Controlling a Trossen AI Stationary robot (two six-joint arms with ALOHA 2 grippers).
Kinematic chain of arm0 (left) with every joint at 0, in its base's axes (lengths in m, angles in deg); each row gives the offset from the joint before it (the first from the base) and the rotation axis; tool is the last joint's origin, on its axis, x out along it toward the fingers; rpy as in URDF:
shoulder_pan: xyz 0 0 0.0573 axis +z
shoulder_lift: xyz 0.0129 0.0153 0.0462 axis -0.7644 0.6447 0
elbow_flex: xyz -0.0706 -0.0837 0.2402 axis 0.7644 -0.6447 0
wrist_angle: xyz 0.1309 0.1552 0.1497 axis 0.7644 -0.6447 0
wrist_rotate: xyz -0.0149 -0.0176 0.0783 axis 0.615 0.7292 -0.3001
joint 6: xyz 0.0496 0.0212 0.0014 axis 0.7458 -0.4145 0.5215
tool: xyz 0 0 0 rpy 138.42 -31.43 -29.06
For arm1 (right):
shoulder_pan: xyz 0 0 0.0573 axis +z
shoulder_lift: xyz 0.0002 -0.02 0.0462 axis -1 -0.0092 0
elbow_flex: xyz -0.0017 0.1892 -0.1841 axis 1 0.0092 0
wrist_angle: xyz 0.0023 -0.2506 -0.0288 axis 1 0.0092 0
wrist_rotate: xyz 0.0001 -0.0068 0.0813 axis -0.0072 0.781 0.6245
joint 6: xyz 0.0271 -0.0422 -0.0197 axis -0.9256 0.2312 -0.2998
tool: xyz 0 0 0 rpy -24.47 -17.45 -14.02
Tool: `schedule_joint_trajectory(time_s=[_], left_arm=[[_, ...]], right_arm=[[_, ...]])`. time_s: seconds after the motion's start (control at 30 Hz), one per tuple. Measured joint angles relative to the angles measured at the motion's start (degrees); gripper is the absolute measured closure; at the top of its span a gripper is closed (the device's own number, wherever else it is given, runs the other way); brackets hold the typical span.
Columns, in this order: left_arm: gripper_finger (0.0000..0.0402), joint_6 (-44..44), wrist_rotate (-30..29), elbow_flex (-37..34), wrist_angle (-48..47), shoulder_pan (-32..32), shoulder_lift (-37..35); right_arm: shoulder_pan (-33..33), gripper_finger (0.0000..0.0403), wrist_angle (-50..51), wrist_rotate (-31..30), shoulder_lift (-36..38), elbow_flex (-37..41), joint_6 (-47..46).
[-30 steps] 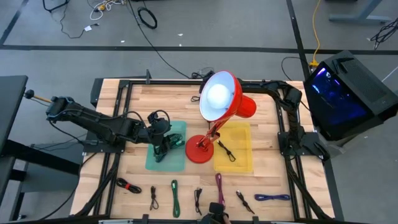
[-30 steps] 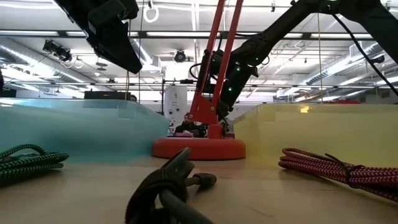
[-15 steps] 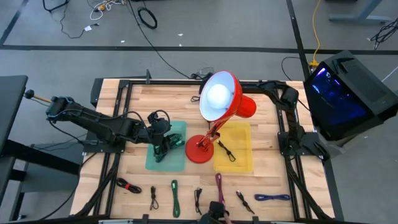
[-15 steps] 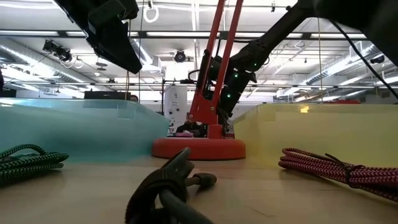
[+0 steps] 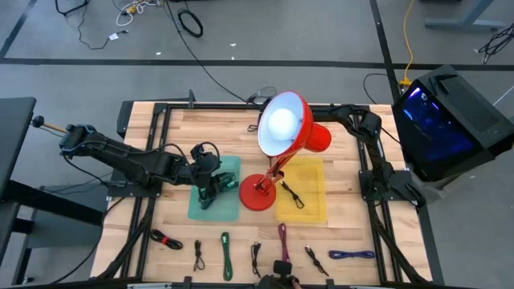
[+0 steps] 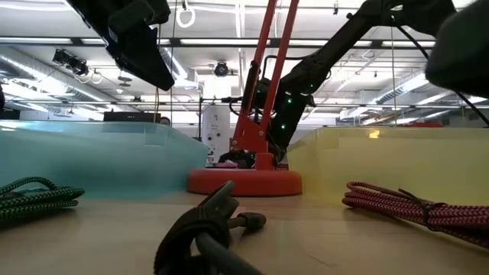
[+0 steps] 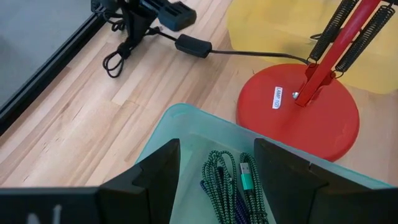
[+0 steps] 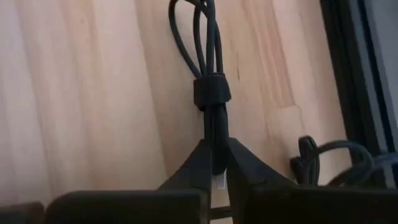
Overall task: Pick & Place USB Port
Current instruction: Put the black charger cable into the yellow bin
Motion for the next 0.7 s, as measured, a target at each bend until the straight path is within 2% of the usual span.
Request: schedule_joint_trajectory(time_s=[0.13, 0.33, 0.43, 0.7], left_arm=[[0.0191, 0.00, -0.78, 0.00, 0.04, 0.00, 0.00], [0.0191, 0.07, -0.85, 0.00, 0.03, 0.25, 0.00], [0.0191, 0.07, -0.95, 0.00, 0.06, 0.59, 0.00], [0.0191, -0.07, -0.91, 0.00, 0.08, 0.76, 0.00]], right_arm=[[-0.56, 0.0392, 1.27, 2.93, 0.33, -0.04, -0.65], [-0.02, 0.0392, 5.13, 2.50, 2.97, 0.22, -1.51], [0.55, 0.0392, 5.21, 1.04, 5.96, 0.22, -1.93], [2.62, 0.0392, 5.91, 1.66, 15.77, 0.18, -4.79]])
